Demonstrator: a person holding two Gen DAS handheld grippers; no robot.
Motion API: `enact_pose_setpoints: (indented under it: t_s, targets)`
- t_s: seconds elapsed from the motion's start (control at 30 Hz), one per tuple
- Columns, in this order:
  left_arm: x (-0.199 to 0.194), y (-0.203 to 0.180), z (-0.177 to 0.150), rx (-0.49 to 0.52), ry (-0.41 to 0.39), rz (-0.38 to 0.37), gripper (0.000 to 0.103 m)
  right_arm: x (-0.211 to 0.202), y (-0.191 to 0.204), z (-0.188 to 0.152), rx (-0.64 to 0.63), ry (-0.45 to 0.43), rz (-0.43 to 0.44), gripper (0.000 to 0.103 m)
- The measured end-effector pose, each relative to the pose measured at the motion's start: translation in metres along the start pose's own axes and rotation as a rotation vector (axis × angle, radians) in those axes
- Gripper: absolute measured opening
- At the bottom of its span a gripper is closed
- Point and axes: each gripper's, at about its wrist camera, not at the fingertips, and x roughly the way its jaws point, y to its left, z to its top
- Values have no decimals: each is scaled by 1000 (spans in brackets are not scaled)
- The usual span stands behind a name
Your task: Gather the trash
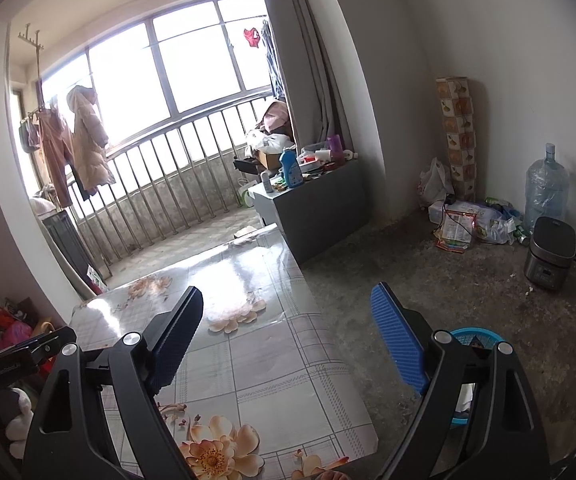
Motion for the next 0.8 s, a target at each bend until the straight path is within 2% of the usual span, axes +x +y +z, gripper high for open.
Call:
enact_pose_setpoints:
  t_s: [0.8]
  targets:
    - [1,1,-3,5,3,4,94,2,-1,1,4,3,0,84]
